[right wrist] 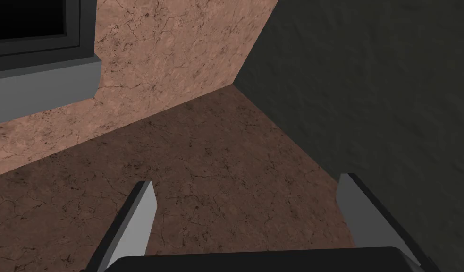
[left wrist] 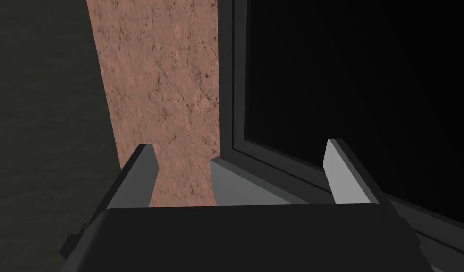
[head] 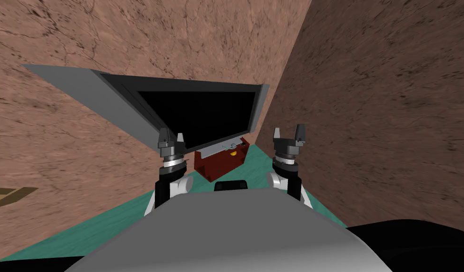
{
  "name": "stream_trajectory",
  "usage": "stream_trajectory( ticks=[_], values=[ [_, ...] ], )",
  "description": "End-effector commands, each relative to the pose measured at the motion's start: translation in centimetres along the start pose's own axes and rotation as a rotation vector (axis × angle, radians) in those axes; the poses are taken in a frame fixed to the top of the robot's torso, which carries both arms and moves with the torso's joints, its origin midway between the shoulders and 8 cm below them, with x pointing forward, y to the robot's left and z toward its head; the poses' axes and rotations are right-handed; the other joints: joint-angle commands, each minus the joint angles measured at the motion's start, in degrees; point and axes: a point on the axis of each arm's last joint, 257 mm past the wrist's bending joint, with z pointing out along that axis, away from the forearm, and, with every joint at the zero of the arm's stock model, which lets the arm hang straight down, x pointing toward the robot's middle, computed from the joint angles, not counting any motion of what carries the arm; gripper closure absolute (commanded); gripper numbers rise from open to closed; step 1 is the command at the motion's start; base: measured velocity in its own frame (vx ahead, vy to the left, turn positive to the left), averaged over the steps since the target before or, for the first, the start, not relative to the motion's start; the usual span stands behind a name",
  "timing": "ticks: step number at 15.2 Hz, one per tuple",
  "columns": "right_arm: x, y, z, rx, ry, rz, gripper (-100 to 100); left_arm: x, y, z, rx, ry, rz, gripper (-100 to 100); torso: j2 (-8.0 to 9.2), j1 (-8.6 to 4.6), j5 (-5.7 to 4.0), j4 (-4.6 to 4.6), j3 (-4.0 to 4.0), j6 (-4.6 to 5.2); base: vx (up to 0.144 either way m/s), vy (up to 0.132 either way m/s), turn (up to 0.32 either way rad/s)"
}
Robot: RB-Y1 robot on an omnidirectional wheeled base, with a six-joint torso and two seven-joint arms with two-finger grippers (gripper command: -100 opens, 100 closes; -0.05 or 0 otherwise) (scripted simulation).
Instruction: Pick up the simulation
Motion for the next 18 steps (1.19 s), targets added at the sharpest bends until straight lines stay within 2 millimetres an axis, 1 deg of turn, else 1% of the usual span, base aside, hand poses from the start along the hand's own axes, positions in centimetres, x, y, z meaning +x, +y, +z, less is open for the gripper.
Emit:
stream_trajectory(
  ticks=[1,2,4,5,7,8,10,11,12,13,14,15,16,17,18],
  values=[
    [0.0,0.0,0.0,0.000,0.000,0.000,0,0.6,0.3,0.0,-0.007,0.042,0.011,-100,0.00,0.00,0.00,0.00,0.00,0.00,0.003,-0.005,-0.045],
    [0.0,0.0,0.0,0.000,0.000,0.000,0,0.6,0.3,0.0,-0.007,0.042,0.011,-100,-0.01,0.00,0.00,0.00,0.00,0.01,0.007,-0.006,-0.048],
    [0.0,0.0,0.0,0.000,0.000,0.000,0,1.4,1.1,-0.2,-0.031,0.098,0.022,-100,-0.03,-0.01,0.00,-0.01,-0.02,0.01,0.015,-0.012,-0.070],
    [0.0,0.0,0.0,0.000,0.000,0.000,0,1.5,1.1,-0.2,-0.030,0.103,0.024,-100,-0.05,-0.02,-0.01,-0.01,-0.03,0.02,0.018,-0.015,-0.073],
    [0.0,0.0,0.0,0.000,0.000,0.000,0,2.3,2.4,-0.5,-0.071,0.158,0.032,-100,-0.08,-0.04,-0.01,-0.02,-0.04,0.01,0.026,-0.019,-0.111],
    [0.0,0.0,0.0,0.000,0.000,0.000,0,2.4,2.4,-0.5,-0.071,0.164,0.035,-100,-0.10,-0.06,-0.01,-0.02,-0.06,0.03,0.028,-0.019,-0.105],
    [0.0,0.0,0.0,0.000,0.000,0.000,0,3.1,4.1,-1.1,-0.129,0.218,0.042,-100,-0.12,-0.06,-0.02,-0.03,-0.07,0.02,0.033,-0.024,-0.160],
    [0.0,0.0,0.0,0.000,0.000,0.000,0,3.2,4.1,-1.1,-0.128,0.224,0.045,-100,-0.14,-0.09,-0.02,-0.03,-0.08,0.04,0.037,-0.025,-0.128],
    [0.0,0.0,0.0,0.000,0.000,0.000,0,3.5,5.2,-1.5,-0.163,0.252,0.049,-100,-0.15,-0.09,-0.02,-0.04,-0.09,0.02,0.038,-0.027,-0.127],
    [0.0,0.0,0.0,0.000,0.000,0.000,0,3.5,5.2,-1.5,-0.163,0.252,0.049,-100,-0.16,-0.10,-0.02,-0.04,-0.09,0.02,0.038,-0.025,-0.100],
    [0.0,0.0,0.0,0.000,0.000,0.000,0,3.9,6.3,-2.0,-0.202,0.280,0.054,-100,-0.16,-0.10,-0.02,-0.04,-0.10,0.01,0.042,-0.030,-0.149],
    [0.0,0.0,0.0,0.000,0.000,0.000,0,3.9,6.3,-2.0,-0.202,0.280,0.054,-100,-0.18,-0.11,-0.03,-0.04,-0.10,0.03,0.036,-0.026,-0.137],
    [0.0,0.0,0.0,0.000,0.000,0.000,0,4.2,7.6,-2.5,-0.244,0.306,0.059,-100,-0.17,-0.11,-0.03,-0.04,-0.10,0.02,0.042,-0.025,-0.165],
    [0.0,0.0,0.0,0.000,0.000,0.000,0,4.2,7.6,-2.5,-0.244,0.306,0.059,-100,-0.18,-0.11,-0.02,-0.04,-0.10,0.03,0.045,-0.022,-0.138],
    [0.0,0.0,0.0,0.000,0.000,0.000,0,4.4,8.9,-3.2,-0.289,0.331,0.064,-100,-0.19,-0.10,-0.02,-0.04,-0.11,0.02,0.048,-0.027,-0.154]
  ],
)
